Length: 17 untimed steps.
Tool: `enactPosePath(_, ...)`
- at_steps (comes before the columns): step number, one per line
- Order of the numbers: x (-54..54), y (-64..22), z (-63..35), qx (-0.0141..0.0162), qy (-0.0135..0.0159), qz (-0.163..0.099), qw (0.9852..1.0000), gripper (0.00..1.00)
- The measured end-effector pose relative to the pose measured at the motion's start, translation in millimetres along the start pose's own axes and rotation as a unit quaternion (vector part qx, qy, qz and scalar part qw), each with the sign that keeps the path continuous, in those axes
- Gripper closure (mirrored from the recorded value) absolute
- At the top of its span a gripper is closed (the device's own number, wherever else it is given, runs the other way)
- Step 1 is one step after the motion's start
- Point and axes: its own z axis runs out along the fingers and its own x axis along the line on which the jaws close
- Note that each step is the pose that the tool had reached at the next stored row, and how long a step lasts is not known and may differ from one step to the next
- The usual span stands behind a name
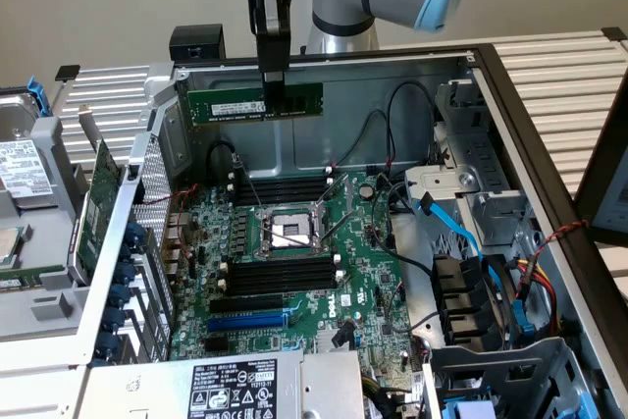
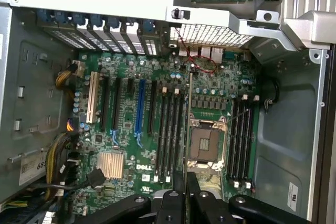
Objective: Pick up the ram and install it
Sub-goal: 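Pick up the ram and move it above insertion slot, then insert the ram into the slot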
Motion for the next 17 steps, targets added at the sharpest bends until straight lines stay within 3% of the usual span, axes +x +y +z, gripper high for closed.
enactPosePath(2, 0.0, 0.0, 0.5, 0.003, -0.0072, 0.003, 1.0, 0.87)
enactPosePath(4, 0.0, 0.0, 1.3, 0.0051, -0.0125, 0.005, 0.9999, 0.87)
enactPosePath(11, 0.1, -0.1, 1.9, 0.0053, -0.0142, 0.006, 0.9999, 0.87)
enactPosePath(14, 0.1, -0.1, 3.0, 0.0054, -0.017, 0.006, 0.9998, 0.87)
enactPosePath(17, 0.2, -0.1, 3.0, 0.0054, -0.017, 0.006, 0.9998, 0.87)
